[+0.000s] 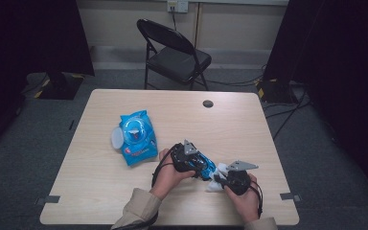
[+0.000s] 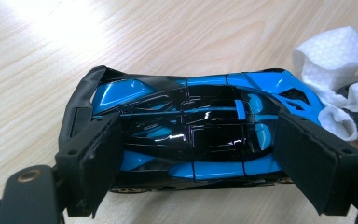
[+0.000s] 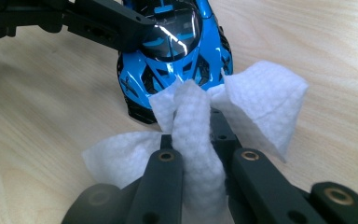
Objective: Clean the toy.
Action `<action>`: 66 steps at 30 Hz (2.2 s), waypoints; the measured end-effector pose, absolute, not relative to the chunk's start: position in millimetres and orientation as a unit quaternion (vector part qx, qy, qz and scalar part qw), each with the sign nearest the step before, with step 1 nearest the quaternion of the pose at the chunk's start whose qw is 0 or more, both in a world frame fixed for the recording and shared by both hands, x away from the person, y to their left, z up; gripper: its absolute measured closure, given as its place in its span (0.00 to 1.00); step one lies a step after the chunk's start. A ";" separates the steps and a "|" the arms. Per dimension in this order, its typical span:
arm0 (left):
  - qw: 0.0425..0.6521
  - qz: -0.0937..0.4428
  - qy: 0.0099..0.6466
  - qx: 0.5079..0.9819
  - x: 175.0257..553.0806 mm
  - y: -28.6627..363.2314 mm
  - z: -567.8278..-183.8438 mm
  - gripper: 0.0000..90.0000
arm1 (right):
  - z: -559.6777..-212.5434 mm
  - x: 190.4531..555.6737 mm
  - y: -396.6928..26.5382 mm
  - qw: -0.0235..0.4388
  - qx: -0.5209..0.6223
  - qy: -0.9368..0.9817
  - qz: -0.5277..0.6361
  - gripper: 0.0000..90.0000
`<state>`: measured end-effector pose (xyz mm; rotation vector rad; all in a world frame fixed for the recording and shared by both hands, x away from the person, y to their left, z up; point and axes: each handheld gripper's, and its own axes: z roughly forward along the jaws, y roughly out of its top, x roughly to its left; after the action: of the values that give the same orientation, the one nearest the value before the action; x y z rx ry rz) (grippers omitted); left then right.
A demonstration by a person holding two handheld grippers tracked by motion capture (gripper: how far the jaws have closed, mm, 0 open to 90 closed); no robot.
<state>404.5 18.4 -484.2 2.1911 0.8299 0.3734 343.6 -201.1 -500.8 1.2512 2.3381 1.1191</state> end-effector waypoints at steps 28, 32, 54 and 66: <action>0.377 0.148 0.322 0.856 403.7 18.9 -484.6 0.18 | -498.4 330.7 -167.2 0.092 0.380 0.833 0.392 0.90; 0.376 0.146 0.324 0.856 403.8 18.6 -484.3 0.18 | -496.4 330.2 -166.8 0.089 0.376 0.835 0.391 0.82; 0.372 0.143 0.325 0.858 404.0 17.6 -483.3 0.18 | -485.9 333.9 -200.0 0.109 0.411 0.827 0.368 0.76; 0.374 0.144 0.322 0.858 403.9 18.0 -483.8 0.18 | -492.9 336.1 -199.8 0.097 0.404 0.838 0.353 0.98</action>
<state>403.9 18.0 -483.8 2.1964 0.8259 0.3685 336.1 -199.8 -492.9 1.1952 2.4820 1.0464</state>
